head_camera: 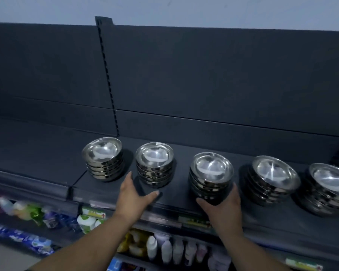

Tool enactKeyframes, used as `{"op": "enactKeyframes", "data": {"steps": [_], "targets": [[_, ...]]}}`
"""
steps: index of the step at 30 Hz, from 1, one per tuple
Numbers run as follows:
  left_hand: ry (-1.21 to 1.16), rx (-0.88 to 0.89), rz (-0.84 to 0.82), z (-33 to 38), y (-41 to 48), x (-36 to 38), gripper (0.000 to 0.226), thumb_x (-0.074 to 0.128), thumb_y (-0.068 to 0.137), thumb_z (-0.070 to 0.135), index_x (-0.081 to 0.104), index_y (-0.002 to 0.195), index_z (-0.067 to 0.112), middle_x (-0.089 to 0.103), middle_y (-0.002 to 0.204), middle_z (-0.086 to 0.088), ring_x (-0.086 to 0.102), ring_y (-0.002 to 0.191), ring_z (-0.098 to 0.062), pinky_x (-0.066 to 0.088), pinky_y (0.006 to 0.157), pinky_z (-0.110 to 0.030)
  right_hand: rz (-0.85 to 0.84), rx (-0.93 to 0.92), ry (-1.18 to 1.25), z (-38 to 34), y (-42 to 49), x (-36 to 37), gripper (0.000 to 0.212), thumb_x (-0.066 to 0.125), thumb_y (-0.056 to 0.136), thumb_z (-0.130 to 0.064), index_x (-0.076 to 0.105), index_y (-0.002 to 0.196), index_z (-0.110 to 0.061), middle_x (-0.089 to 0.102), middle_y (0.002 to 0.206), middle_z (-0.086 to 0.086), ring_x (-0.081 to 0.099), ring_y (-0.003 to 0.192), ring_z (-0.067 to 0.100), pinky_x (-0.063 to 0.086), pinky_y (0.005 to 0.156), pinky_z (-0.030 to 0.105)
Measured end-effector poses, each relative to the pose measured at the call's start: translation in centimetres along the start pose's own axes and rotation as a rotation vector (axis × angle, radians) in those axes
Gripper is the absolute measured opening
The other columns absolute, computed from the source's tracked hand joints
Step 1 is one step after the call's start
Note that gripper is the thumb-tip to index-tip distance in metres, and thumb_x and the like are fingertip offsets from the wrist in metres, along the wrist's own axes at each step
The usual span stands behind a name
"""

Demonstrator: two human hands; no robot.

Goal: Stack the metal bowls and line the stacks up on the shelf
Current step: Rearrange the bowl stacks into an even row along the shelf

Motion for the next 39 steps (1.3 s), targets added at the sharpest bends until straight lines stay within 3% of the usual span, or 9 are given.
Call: {"op": "enactKeyframes", "data": {"steps": [5,7,11,16,29,39], "targets": [[-0.060,0.101,-0.051,0.0,3.8,-0.2,0.106,0.090,0.061,0.026,0.027,0.146,0.017,0.042,0.144,-0.004,0.039,0.132,-0.020,0.032,0.105,-0.025,0.101,0.016,0.029,-0.8,-0.2,2.0,0.098,0.094,0.053,-0.020,0.039,0.135,-0.014,0.055,0.125,0.001,0.052,0.116,0.017,0.044,0.097,0.030],[-0.091,0.119,-0.071,-0.2,4.8,0.0,0.105,0.091,0.058,0.024,0.029,0.144,0.021,0.047,0.139,0.000,0.043,0.129,-0.018,0.035,0.105,-0.028,0.117,0.024,0.060,-1.2,-0.2,2.3,0.090,0.093,0.055,-0.015,0.041,0.129,-0.019,0.054,0.113,-0.008,0.052,0.106,0.011,0.040,0.087,0.023],[-0.147,0.173,-0.101,-0.3,5.5,0.5,0.102,0.091,0.056,0.021,0.034,0.140,0.021,0.052,0.127,0.007,0.048,0.121,-0.013,0.038,0.101,-0.027,0.117,0.075,0.061,-1.4,0.0,2.8,0.106,0.091,0.060,-0.018,0.027,0.144,-0.021,0.051,0.129,-0.005,0.049,0.117,0.014,0.037,0.094,0.024],[-0.153,0.213,-0.127,0.2,5.8,0.5,0.099,0.091,0.058,0.018,0.034,0.140,0.019,0.048,0.119,0.011,0.045,0.114,-0.008,0.036,0.095,-0.023,0.125,0.151,0.055,-0.8,0.5,3.2,0.119,0.091,0.058,-0.027,0.014,0.149,-0.027,0.044,0.146,0.003,0.046,0.131,0.025,0.042,0.107,0.042],[-0.147,0.176,-0.151,0.4,6.6,0.9,0.094,0.090,0.060,0.019,0.037,0.137,0.024,0.056,0.119,0.010,0.051,0.113,-0.010,0.037,0.093,-0.023,0.134,0.105,0.041,-0.2,2.0,3.0,0.117,0.091,0.056,-0.024,0.019,0.148,-0.022,0.045,0.144,0.006,0.046,0.131,0.027,0.042,0.107,0.045],[-0.009,0.119,-0.104,0.8,6.0,0.6,0.089,0.085,0.067,0.026,0.034,0.139,0.025,0.059,0.128,0.001,0.054,0.118,-0.019,0.037,0.093,-0.021,0.063,0.076,0.012,-0.6,1.8,2.1,0.104,0.090,0.060,-0.020,0.029,0.144,-0.018,0.052,0.136,0.004,0.051,0.124,0.023,0.041,0.101,0.031]]}}
Point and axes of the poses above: each hand's wrist, its own y-axis towards the middle knuckle, its own x-axis out of the palm, z = x × y, the point moved 3 cm from there along y, towards the middle knuckle
